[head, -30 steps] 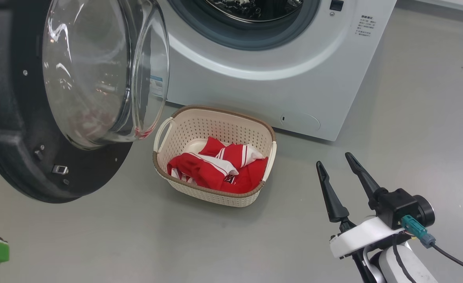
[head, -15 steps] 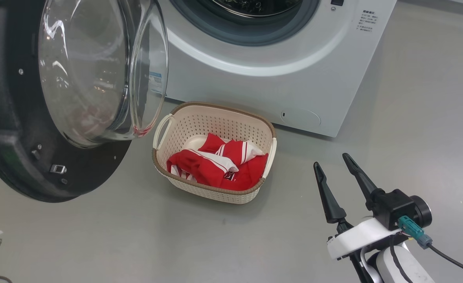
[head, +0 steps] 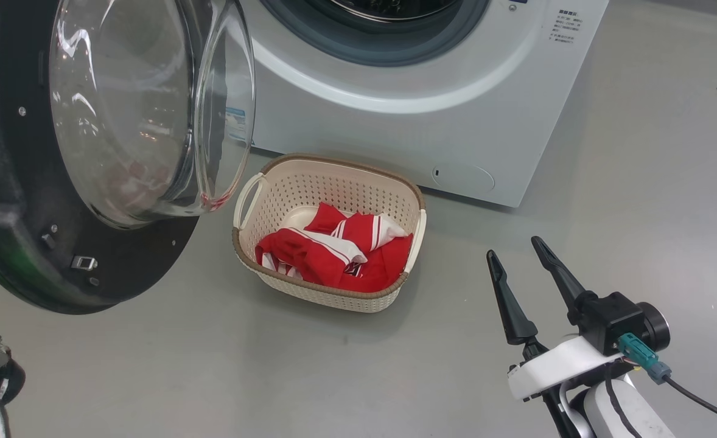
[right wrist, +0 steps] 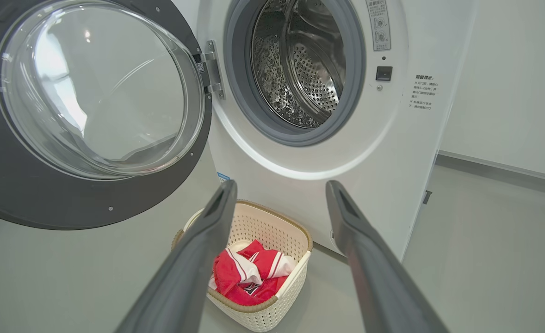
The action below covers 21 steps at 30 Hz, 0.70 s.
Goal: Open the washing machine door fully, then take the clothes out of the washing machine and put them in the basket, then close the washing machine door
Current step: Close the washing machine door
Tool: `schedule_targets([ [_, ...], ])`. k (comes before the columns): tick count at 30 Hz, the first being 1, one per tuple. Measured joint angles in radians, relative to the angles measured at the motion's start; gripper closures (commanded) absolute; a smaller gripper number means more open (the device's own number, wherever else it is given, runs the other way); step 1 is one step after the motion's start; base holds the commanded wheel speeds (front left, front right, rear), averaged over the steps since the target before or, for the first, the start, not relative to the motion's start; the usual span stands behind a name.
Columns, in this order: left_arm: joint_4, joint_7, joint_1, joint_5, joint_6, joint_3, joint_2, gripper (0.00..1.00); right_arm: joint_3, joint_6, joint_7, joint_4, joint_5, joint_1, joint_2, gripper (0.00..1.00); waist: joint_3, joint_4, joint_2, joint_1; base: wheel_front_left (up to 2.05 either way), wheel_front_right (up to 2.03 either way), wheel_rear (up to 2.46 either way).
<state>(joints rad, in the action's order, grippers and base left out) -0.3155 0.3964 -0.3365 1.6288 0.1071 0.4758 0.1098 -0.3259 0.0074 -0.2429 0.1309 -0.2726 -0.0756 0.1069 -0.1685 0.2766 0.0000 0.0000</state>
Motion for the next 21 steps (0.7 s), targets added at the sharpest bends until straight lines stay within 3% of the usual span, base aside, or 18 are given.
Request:
schedule_targets([
  [9,0.003,0.122,-0.003,0.045,0.009,0.002,0.043,1.00,0.000,0.000,0.000,0.004,0.000,-0.003,0.000,0.00,-0.001,0.000,0.0000,0.0000,0.00,0.00,0.00],
  [21,0.027,0.250,0.016,0.051,0.011,-0.068,0.068,1.00,-0.001,0.000,0.000,0.009,0.000,-0.005,-0.001,0.00,0.003,-0.006,0.0000,0.0000,0.00,0.00,0.00],
])
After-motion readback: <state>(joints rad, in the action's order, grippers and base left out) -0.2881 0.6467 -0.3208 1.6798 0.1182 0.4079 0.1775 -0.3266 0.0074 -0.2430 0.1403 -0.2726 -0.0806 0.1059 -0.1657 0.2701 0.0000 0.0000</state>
